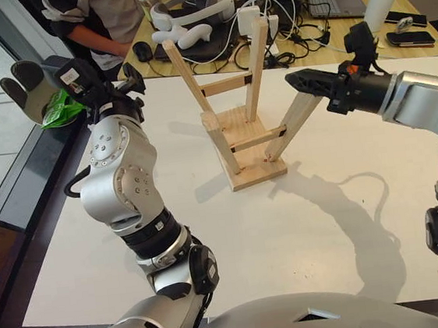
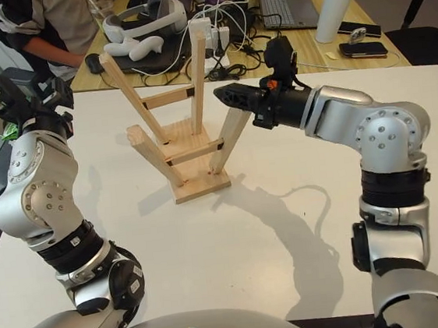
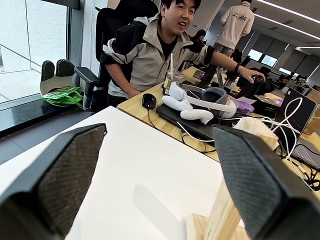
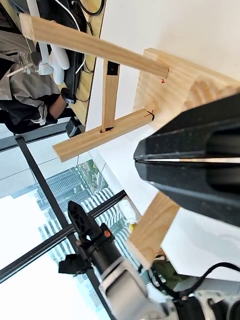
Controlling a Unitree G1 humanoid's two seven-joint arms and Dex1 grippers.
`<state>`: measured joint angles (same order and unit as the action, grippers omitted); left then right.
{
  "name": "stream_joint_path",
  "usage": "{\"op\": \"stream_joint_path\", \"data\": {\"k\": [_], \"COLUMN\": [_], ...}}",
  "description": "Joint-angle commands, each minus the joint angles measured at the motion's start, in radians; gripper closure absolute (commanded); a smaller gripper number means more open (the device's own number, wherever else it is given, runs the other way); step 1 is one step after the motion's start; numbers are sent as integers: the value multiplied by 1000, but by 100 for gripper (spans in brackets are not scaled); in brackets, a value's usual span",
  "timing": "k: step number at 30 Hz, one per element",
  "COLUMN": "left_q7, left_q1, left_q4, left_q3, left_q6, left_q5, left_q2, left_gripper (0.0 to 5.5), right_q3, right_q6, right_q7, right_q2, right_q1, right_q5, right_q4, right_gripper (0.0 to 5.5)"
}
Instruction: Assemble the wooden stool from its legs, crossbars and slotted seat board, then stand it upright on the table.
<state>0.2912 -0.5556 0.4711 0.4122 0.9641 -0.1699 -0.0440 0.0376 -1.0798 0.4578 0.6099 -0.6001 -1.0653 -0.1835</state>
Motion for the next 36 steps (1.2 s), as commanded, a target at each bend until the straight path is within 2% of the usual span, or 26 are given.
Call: {"op": "stream_joint_path", "data": {"k": [1, 8, 13, 16, 19, 20, 23, 26, 28, 33, 36], "left_q7": [9, -31, -236, -336, -365, -366, -423, -433, -398, -314, -280], "left_q1": [7, -62, -334, -388, -341, -301, -92, 20, -5, -140, -186], "left_q4": [-1, -57, -229, -274, -286, -279, -213, -182, -192, -217, -197], "left_q3": [-10, -18, 3, -29, -87, -126, -413, -536, -504, -322, -255], "left_q6": [-3, -44, -111, -94, -64, -10, 257, 311, 259, 116, 88], "left_q5": [-6, -19, -183, -266, -281, -278, -281, -261, -241, -246, -268], "left_q2": [-15, 34, 150, 182, 181, 183, 263, 295, 261, 133, 82], "left_gripper": [160, 160, 160, 160, 160, 160, 160, 160, 160, 160, 160], "right_q3": [-110, 14, 256, 297, 253, 231, 160, 115, 99, 59, 32], "right_q6": [-16, 130, 229, 320, 376, 381, 384, 384, 394, 415, 417], "right_q7": [0, -56, -173, -284, -396, -440, -528, -556, -562, -552, -538], "right_q2": [-27, -155, -287, -379, -513, -554, -623, -626, -617, -594, -570], "right_q1": [134, 26, -40, 57, 223, 277, 417, 471, 483, 493, 504], "right_q5": [115, 145, -53, -65, -94, -117, -180, -218, -228, -239, -231], "right_q4": [37, 107, 54, -103, -279, -324, -434, -474, -485, -493, -489], "right_gripper": [545, 545, 545, 545, 545, 545, 545, 545, 545, 545, 545]}}
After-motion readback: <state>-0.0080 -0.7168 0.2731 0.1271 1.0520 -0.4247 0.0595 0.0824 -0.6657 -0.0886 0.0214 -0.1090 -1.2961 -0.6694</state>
